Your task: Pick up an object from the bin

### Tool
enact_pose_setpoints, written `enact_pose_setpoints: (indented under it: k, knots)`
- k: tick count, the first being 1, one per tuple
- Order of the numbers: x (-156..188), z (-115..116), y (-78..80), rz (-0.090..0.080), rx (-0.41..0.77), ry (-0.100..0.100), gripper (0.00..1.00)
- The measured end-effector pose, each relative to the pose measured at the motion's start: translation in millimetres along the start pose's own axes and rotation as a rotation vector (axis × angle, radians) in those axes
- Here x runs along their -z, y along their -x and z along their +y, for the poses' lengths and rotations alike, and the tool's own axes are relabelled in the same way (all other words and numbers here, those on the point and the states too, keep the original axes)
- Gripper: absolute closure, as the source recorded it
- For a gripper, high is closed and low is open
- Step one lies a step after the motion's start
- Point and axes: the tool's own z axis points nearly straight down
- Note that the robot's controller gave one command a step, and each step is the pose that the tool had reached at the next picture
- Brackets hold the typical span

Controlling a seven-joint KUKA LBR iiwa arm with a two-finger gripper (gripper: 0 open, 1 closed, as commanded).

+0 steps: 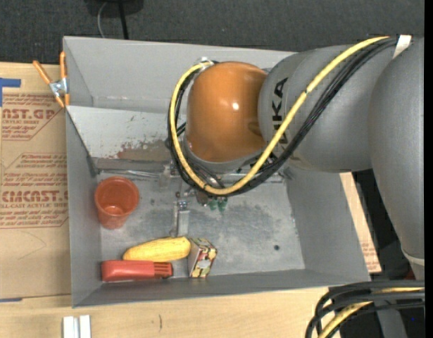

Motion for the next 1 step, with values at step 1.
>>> enact_pose_setpoints:
  k: [1]
  knots:
    - [-59.1, -2.6, -8.6, 0.0, 0.008, 0.001, 0.0]
